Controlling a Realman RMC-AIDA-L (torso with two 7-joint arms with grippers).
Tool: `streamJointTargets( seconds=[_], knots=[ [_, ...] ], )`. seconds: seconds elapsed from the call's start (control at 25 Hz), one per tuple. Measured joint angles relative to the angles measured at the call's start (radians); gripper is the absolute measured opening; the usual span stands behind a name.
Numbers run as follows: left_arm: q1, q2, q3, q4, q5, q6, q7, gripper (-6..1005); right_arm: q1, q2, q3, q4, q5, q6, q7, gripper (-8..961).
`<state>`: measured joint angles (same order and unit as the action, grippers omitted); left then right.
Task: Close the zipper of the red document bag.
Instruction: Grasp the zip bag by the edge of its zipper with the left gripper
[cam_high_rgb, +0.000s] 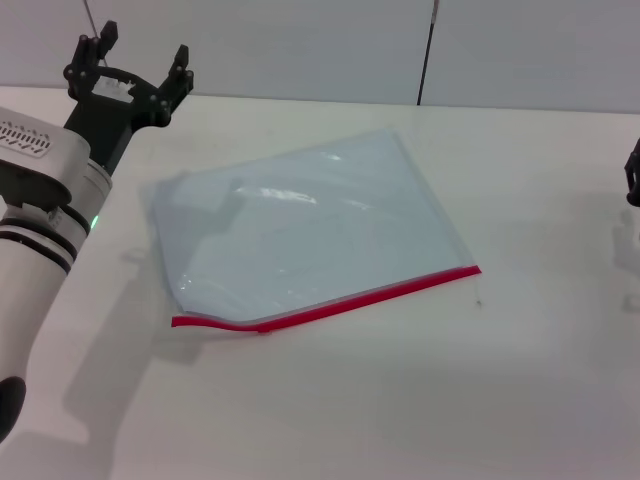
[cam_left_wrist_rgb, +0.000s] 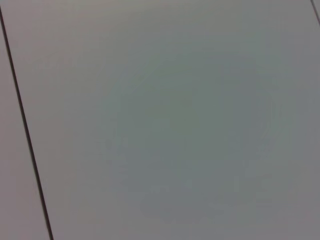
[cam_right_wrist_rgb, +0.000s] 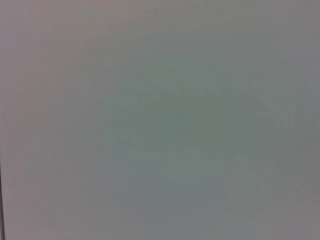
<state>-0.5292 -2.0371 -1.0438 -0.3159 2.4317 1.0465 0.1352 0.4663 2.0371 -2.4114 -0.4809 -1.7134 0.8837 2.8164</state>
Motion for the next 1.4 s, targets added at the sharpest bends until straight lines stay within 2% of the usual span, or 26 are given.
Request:
streamJointTargets(
  seconds=[1.12, 1.28, 1.4],
  knots=[
    [-0.004, 0.002, 0.001, -0.004, 0.002, -0.002, 0.001, 847, 0.000, -0.002, 0.003, 0.004, 0.000, 0.000, 0.000, 511],
    [-0.002, 0.001, 0.021, -0.045, 0.008, -0.015, -0.009, 846, -0.001, -0.002, 0.004, 0.007, 0.000, 0.000, 0.000, 511],
    [0.005, 0.006, 0.053, -0.120, 0.010, -0.085, -0.001, 845, -0.006, -0.002, 0.005, 0.009, 0.000, 0.000, 0.000, 512]
  ],
)
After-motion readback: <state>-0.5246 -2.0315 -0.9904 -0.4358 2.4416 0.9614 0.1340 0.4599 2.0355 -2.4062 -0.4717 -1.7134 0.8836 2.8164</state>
